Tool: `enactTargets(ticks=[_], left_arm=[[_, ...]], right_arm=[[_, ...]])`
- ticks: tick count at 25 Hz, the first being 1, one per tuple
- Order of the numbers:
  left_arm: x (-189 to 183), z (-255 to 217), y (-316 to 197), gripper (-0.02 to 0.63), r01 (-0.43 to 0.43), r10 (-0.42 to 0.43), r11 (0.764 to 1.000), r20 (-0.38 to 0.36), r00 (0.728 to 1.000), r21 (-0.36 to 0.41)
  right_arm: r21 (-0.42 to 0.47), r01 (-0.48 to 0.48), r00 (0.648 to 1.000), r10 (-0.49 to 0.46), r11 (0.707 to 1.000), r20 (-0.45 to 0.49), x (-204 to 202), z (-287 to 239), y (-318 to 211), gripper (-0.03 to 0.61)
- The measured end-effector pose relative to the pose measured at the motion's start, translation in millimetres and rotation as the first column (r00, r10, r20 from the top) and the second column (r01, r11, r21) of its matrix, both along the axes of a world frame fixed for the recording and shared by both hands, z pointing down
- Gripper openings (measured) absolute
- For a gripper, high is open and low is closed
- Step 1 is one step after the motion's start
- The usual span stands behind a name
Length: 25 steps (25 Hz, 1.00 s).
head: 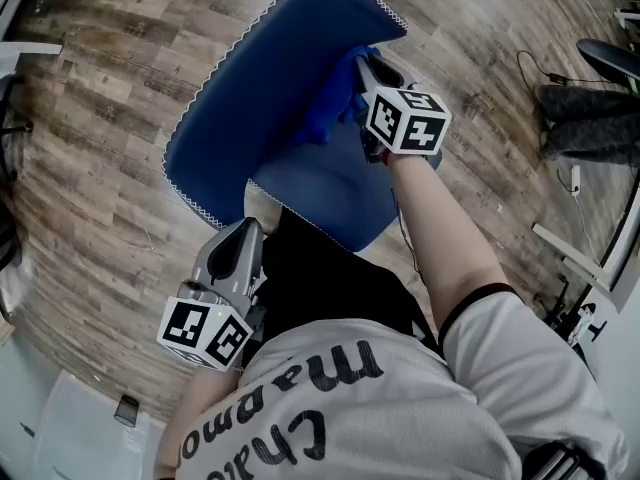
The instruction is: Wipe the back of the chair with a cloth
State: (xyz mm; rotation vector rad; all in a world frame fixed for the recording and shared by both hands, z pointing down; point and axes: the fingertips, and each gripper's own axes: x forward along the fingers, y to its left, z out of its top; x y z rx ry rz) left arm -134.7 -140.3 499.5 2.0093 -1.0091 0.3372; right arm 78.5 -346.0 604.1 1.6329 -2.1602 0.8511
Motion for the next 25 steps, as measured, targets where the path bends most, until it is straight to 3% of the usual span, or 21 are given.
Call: enactTargets(ticks=[3,7,10,15,17,19,25], left_arm=[[1.6,-1.1,3.5,0.005,-0.002,0.002,1.000,-0.006,1.000,0.002],[-2.9,-2.6,6.8,0.005,0.002,-0.002,1.000,-0.011,1.000,0.009],[-7.5,-3.1,11.3,0.005,0.009,-0.008,1.000,-0.012,1.000,0.009],[-16.5,-2.9,24.4,0.005,0.009,-0.009,1.000,-0.016,1.000,0.007],[-19.8,-3.3,28.0,0.005,0.014,-0.014,1.000,-0.016,1.000,0.008],[-21.6,-4.2,30.1,0.005,0.017,-0.017,1.000,-0.016,1.000,0.010],[-21.6,-1.9,31.2,0.005,0.025,-0.025,1.000,-0.014,1.000,0.001]], right_arm=[[-0.019,0.156,0.988,-0.156,0.988,0.012,-49.3,1.9,30.2,0.054],[-0.086,0.335,0.942,-0.332,0.938,0.052,-120.3,19.3,83.4,0.054],[-0.141,0.459,0.888,-0.450,0.877,0.090,-166.3,31.8,127.8,0.054],[-0.144,0.650,0.759,-0.627,0.746,0.177,-230.3,22.1,197.3,0.054],[-0.149,0.682,0.730,-0.654,0.716,0.197,-240.9,20.3,215.3,0.054],[-0.161,0.683,0.729,-0.652,0.712,0.209,-242.2,22.1,223.2,0.054],[-0.173,0.627,0.776,-0.590,0.760,0.222,-229.7,32.6,198.1,0.054]])
